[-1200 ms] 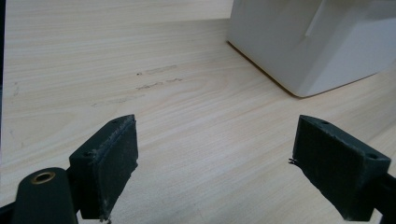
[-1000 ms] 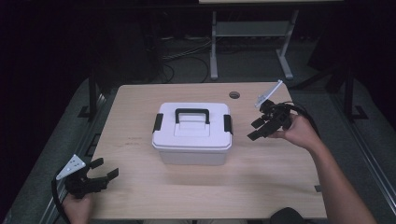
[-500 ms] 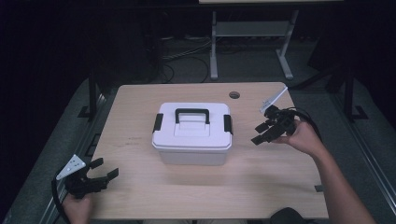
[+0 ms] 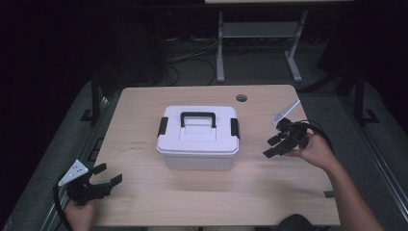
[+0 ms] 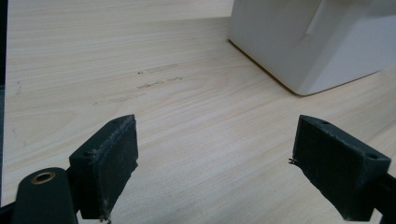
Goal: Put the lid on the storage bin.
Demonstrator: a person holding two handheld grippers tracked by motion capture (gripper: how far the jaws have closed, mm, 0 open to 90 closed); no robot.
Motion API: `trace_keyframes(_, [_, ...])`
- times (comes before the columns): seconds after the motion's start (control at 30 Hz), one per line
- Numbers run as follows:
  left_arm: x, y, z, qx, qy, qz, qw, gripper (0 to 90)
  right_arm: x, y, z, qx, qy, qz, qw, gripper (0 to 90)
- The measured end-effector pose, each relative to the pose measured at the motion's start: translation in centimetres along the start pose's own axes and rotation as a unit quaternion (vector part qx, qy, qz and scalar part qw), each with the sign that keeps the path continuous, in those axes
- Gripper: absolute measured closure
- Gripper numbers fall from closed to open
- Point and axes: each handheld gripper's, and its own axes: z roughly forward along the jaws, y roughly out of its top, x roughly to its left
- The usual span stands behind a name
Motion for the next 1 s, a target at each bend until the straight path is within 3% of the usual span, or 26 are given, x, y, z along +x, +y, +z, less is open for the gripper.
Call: trace_keyframes(1.0, [-0.1, 0.0, 0.1, 0.001, 0.000, 0.003, 1.0000, 13.4, 0.1, -5.2, 1.4, -0.007, 0.014, 0.037, 0.9992, 36.4])
